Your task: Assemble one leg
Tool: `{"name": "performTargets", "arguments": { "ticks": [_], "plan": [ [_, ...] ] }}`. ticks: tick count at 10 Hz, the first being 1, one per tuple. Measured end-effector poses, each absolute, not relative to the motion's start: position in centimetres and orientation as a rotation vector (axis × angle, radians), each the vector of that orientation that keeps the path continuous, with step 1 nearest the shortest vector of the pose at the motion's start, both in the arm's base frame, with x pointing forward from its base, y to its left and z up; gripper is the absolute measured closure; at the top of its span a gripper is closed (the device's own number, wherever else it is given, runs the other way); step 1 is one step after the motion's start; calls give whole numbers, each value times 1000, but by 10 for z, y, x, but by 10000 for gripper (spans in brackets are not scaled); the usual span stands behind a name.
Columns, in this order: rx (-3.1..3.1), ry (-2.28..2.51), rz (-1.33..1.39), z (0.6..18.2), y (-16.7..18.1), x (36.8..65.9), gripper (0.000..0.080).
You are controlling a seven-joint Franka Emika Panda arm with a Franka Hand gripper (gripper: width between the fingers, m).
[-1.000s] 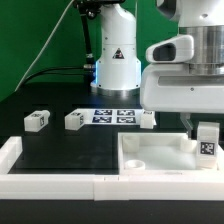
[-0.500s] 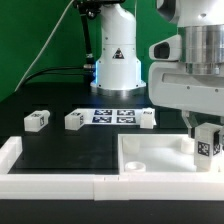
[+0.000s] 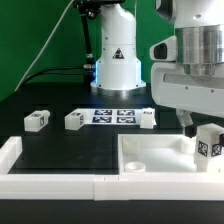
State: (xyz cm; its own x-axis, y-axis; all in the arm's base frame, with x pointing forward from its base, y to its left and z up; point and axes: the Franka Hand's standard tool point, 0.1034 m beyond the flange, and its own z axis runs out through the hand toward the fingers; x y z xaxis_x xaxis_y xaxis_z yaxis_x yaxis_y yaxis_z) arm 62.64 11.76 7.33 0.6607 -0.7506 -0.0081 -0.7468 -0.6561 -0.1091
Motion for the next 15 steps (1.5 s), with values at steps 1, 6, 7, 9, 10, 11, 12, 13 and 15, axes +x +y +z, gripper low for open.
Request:
{"name": "performTargets", "arguments": {
  "ticks": [1, 6, 7, 9, 10, 11, 12, 13, 15],
  "plan": [
    [-2859, 1038, -70, 74, 121, 626, 177],
    [-3074, 100, -108, 78, 124, 630, 150],
    [-3084, -111, -108, 79, 123, 632, 150],
    [-3079, -315, -125, 79, 122, 633, 150],
    [-3077, -345, -125, 79, 121, 633, 271],
    [-3077, -342, -125, 79, 121, 633, 407],
    [-3077, -342, -125, 79, 121, 633, 407],
    [-3077, -342, -125, 79, 121, 633, 508],
    [-3079, -298, -124, 79, 121, 633, 508]
  ]
}}
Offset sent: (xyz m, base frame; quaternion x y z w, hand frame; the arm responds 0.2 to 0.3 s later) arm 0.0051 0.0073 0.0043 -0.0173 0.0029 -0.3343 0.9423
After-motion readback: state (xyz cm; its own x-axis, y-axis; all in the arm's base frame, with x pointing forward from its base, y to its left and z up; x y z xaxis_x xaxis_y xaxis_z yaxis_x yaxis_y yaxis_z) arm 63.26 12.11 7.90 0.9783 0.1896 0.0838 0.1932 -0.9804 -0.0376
